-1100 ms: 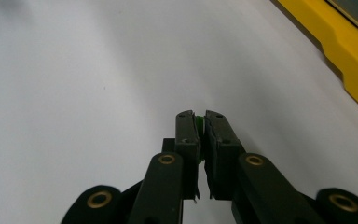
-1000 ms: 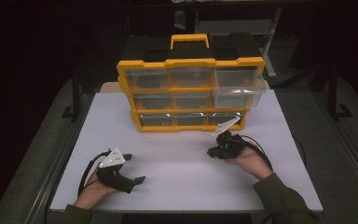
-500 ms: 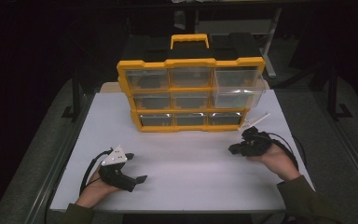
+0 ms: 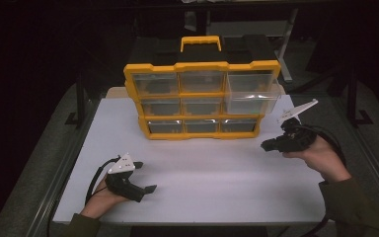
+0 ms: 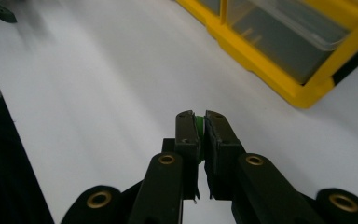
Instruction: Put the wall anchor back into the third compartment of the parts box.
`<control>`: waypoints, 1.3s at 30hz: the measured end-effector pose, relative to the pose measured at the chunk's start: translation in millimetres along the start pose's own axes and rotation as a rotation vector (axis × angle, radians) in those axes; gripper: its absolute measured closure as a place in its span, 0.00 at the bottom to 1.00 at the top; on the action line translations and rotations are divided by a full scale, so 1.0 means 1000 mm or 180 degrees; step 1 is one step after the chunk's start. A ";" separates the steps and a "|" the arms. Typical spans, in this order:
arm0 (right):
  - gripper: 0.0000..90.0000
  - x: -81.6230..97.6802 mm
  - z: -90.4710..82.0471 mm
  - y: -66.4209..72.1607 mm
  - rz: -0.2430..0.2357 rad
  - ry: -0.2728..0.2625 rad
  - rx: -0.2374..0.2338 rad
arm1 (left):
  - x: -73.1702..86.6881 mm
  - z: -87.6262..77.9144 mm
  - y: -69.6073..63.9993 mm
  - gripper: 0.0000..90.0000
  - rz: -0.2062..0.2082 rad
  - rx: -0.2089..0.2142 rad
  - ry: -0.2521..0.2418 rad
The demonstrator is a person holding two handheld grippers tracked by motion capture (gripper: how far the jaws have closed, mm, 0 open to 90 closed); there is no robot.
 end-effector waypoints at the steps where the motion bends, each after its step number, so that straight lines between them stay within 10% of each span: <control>1: 0.92 -0.001 -0.005 -0.001 -0.0008 0.0000 0.0017 | 0.000 0.000 0.000 0.02 0.0000 0.0007 0.0000; 24: 0.92 -0.062 -0.107 0.016 -0.0109 -0.0263 0.0210 | -0.001 -0.001 -0.003 0.02 0.0039 0.0013 0.0009; 39: 0.92 -0.108 -0.140 0.031 -0.0329 -0.0428 0.0374 | -0.001 0.000 -0.003 0.02 0.0030 0.0024 0.0021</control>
Point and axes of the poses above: each handheld gripper's, and its own axes: z roughly forward along the jaws, x roughly out of its underside, y roughly to its left, the point moved 6 cm from there along z, roughly forward along the jaws, and after that the axes turned 14 degrees about -x, right-handed, at the moved point
